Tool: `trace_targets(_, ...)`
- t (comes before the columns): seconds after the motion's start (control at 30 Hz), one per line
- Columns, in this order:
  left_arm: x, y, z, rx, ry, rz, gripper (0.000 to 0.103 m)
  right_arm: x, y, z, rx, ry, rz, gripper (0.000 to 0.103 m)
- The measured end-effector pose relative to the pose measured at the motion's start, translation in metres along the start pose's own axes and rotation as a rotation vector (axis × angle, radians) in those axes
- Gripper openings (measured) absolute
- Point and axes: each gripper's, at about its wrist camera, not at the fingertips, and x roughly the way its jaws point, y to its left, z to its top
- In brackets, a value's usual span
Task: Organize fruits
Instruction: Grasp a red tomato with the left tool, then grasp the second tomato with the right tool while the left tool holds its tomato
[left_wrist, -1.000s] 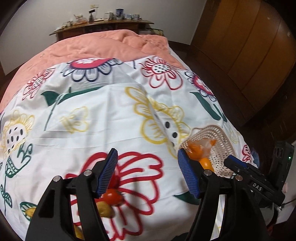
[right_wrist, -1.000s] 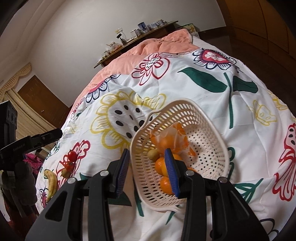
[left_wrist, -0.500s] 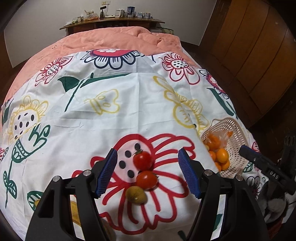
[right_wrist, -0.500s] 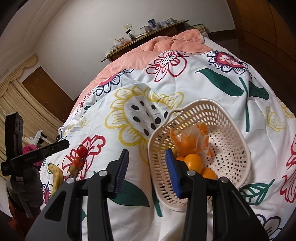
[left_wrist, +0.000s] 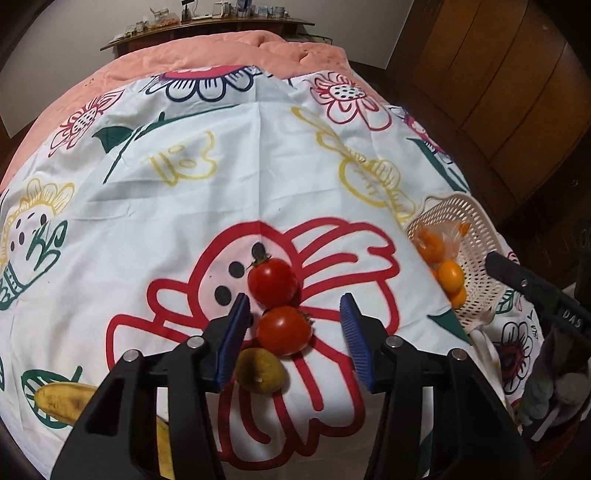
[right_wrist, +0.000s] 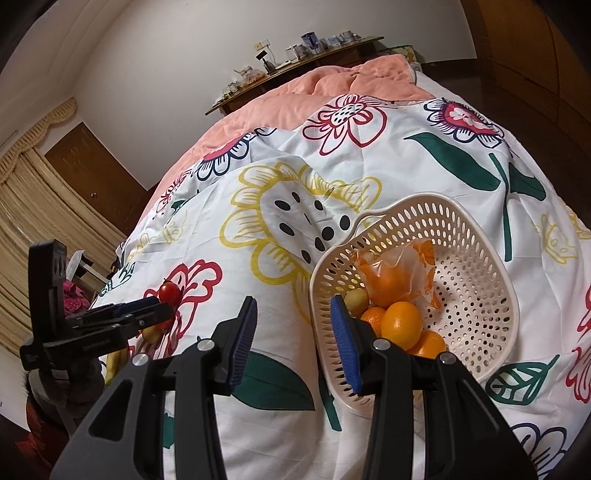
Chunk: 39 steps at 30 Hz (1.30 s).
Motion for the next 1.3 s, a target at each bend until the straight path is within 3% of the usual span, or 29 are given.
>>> trace_targets(0.27, 0.006, 0.005, -0.008, -0.016, 0.012, 0.010, 0.049, 0.003, 0.006, 0.000, -0.016, 0.009, 0.004, 0.042)
trace_targets(0.43, 0.005, 0.006, -0.008, -0.018, 0.006, 0.004, 0.031, 0.005, 0.013, -0.001, -0.030, 0.014, 0.008, 0.042)
trace_targets(0.8, -0.037, 0.019, 0.004, -0.057, -0.102, -0.024, 0.031, 0.017, 0.048, 0.000, -0.102, 0.045, 0.033, 0.042)
trace_targets(1.3, -0.071, 0.053, 0.000, -0.110, -0.192, -0.006, 0.031, 0.070, 0.141, -0.002, -0.333, 0.160, 0.059, 0.042)
